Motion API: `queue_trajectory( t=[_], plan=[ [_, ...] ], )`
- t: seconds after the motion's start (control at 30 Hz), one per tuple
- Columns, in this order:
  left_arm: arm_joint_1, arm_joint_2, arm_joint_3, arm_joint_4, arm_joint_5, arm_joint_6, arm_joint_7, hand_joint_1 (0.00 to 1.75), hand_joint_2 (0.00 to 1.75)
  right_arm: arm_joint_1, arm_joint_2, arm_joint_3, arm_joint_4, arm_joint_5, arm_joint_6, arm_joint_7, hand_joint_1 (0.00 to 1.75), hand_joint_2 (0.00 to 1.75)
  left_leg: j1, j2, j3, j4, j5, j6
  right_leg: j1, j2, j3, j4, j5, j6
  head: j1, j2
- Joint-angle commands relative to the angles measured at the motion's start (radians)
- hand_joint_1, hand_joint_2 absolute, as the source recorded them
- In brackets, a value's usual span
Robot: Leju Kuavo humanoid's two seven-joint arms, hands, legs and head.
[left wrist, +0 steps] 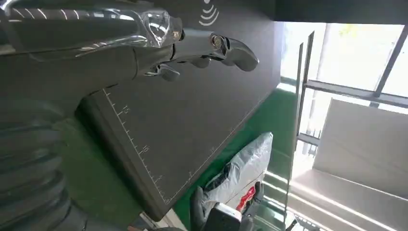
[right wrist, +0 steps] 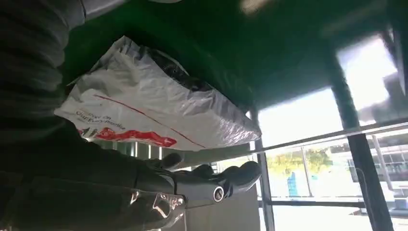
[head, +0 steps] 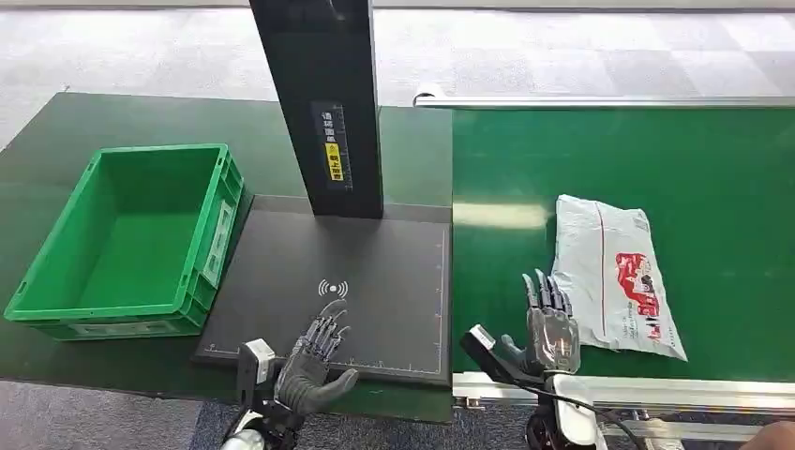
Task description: Moved the parcel from conveyor to table for the left to box.
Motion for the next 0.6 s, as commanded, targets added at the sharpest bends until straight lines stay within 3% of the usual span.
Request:
queue_trajectory(
  t=[0.03, 0.6],
  plan=[
    [-0.025, 0.022, -0.032, 0.068, 0.0, -0.008, 0.012, 0.0, 1.75, -0.055, -0.007, -0.014, 0.163, -0.054, -0.018, -0.035, 0.0, 1.75, 0.0, -0.002, 0.004, -0.004, 0.002, 0.001, 0.0, 0.001, 0.004, -0.004, 0.002, 0.0, 0.0, 0.0],
    [-0.06, 0.017, -0.036, 0.112, -0.005, -0.012, 0.009, 0.0, 1.75, -0.073, 0.019, -0.048, 0.273, -0.057, -0.047, -0.03, 0.0, 1.75, 0.0, -0.001, 0.002, -0.002, 0.001, 0.0, 0.0, 0.0, 0.002, -0.002, 0.001, 0.0, 0.0, 0.0]
  ],
)
